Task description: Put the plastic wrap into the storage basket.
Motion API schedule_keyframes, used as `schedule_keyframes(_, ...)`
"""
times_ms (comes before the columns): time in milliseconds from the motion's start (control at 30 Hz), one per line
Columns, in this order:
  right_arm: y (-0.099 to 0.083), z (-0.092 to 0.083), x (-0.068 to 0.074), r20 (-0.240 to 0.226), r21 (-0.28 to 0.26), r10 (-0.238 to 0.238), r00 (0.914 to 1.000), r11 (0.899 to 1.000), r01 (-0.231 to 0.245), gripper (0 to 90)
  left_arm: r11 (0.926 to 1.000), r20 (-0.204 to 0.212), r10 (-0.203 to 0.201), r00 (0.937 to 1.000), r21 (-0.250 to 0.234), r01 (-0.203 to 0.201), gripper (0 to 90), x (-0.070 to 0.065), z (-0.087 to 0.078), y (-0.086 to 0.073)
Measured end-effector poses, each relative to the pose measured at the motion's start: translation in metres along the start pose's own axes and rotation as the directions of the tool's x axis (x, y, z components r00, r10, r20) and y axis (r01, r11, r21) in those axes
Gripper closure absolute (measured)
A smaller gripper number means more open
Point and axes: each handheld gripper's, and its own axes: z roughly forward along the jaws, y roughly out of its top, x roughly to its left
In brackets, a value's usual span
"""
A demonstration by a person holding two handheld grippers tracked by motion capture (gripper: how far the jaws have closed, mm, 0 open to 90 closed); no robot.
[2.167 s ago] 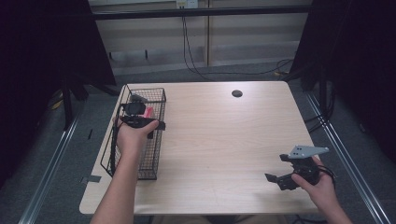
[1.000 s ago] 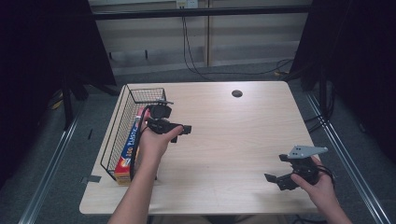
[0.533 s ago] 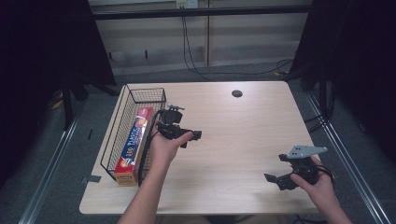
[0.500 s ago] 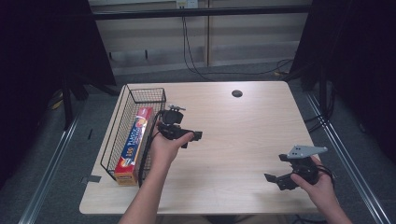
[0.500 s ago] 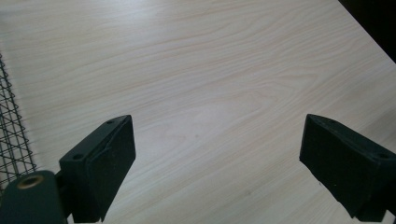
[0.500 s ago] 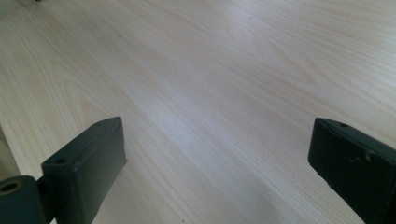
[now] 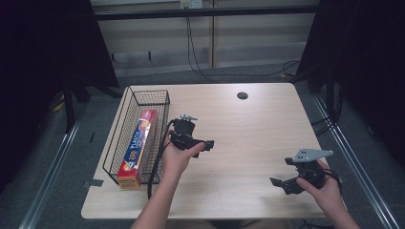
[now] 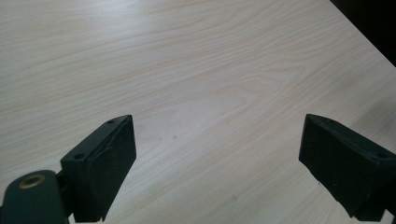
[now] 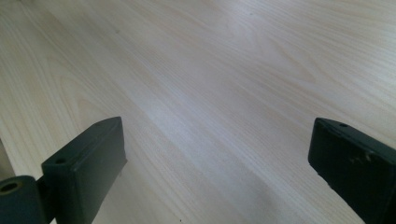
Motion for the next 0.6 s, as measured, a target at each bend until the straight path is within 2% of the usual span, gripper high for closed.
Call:
schedule_keyframes(67,0.0,0.001,0.0,0.002,0.0,-0.002,1.0,1.0,0.002,3.7,0.9999,0.008,-0.008,0.9999,-0.009,0.008,10.9,-0.001,0.002,-0.004)
schedule_keyframes(100,0.0,0.001,0.0,0.0,-0.001,-0.002,1.0,1.0,0.002,3.7,1.0,0.014,0.001,0.9999,0.002,-0.001,10.9,0.0,0.003,-0.005)
schedule_keyframes(267,0.0,0.002,0.0,0.003,0.008,-0.003,1.0,1.0,0.003,3.7,1.0,0.015,0.0,0.9999,-0.004,0.0,10.8,-0.003,0.009,-0.014)
schedule_keyframes(300,0.0,0.002,0.0,0.005,0.007,-0.004,1.0,1.0,0.004,3.7,0.9998,0.014,0.015,0.9998,0.009,-0.015,10.9,-0.002,0.009,-0.016)
schedule_keyframes(400,0.0,0.003,0.0,0.005,0.01,-0.001,1.0,1.0,0.0,3.7,0.9997,0.01,0.024,0.9997,0.009,-0.024,10.2,-0.005,0.014,-0.022)
schedule_keyframes(433,0.0,0.003,0.0,0.005,0.012,-0.003,1.0,1.0,0.003,3.7,0.9998,0.014,0.022,0.9997,-0.001,-0.022,10.8,-0.006,0.015,-0.024)
schedule_keyframes(567,0.0,0.005,0.001,0.006,0.015,-0.006,1.0,1.0,0.006,3.7,0.9986,0.03,0.047,0.9985,0.022,-0.047,10.4,-0.01,0.019,-0.033)
schedule_keyframes(600,0.0,0.005,0.001,0.008,0.016,-0.006,1.0,1.0,0.006,3.7,0.9991,0.033,0.041,0.9986,0.009,-0.041,10.5,-0.012,0.02,-0.035)
